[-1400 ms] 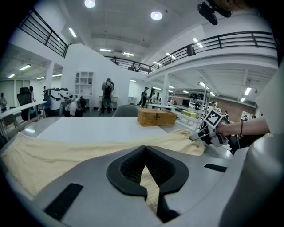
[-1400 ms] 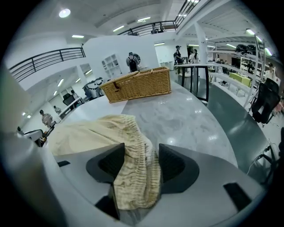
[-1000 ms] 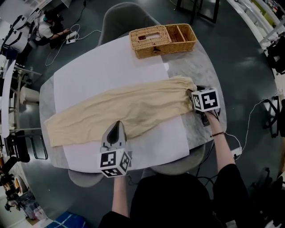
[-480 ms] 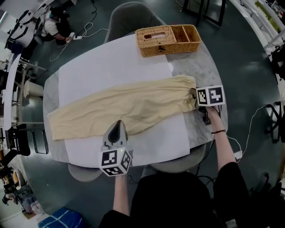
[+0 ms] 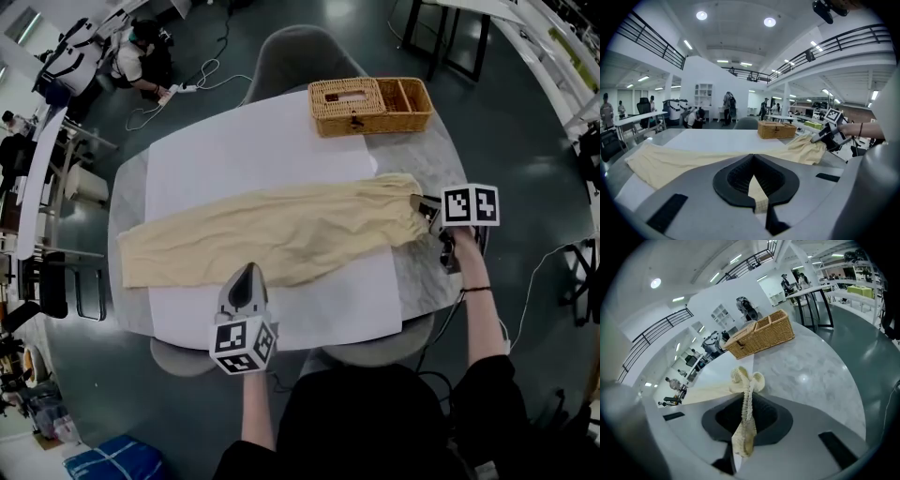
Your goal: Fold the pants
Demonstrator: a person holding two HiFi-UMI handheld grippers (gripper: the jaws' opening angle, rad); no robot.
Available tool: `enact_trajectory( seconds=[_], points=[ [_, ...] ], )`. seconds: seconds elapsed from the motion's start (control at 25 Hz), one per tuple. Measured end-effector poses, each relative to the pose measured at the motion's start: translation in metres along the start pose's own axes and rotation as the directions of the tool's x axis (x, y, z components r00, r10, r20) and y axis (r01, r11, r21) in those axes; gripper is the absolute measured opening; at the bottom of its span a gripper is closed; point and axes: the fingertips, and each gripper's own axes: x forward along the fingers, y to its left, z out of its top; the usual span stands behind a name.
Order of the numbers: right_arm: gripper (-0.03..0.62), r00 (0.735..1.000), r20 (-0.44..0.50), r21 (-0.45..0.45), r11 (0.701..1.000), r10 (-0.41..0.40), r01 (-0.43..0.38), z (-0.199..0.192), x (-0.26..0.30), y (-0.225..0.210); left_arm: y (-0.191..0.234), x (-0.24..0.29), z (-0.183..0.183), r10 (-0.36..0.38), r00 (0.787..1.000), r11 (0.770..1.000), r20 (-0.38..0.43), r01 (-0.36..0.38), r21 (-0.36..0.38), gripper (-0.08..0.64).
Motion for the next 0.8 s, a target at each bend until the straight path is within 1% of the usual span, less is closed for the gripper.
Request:
enact_trajectory(
  seconds=[0.24, 0.36, 0.48, 0.6, 0.8],
  points=[
    [0.043, 0.992, 0.014, 0.016, 0.992, 0.124, -0.124, 0.011, -0.018, 0.046, 0.004, -0.018, 0.004, 0.018, 0.999, 1.000, 0.029, -0.017, -0.024, 0.014],
    [0.043, 0.987, 0.016, 0.003, 0.987, 0.162, -0.162, 0.016, -0.025, 0.071, 0.010, -0.027, 0.007, 0.024, 0.999, 0.999, 0.044, -0.022, -0.040, 0.014],
    [0.043, 0.982, 0.021, -0.009, 0.983, 0.186, -0.186, 0.019, -0.025, 0.096, 0.026, -0.034, 0.010, 0.031, 0.998, 0.998, 0.063, -0.027, -0.059, 0.014],
    [0.043, 0.976, 0.034, 0.007, 0.976, 0.216, -0.216, 0.017, -0.020, 0.123, 0.049, -0.042, 0.011, 0.032, 0.997, 0.997, 0.077, -0.026, -0.075, 0.014],
    [0.043, 0.981, 0.066, 0.007, 0.983, 0.183, -0.184, 0.015, -0.014, 0.161, 0.085, -0.056, 0.008, 0.008, 0.996, 0.995, 0.086, 0.000, -0.096, 0.014]
  ],
)
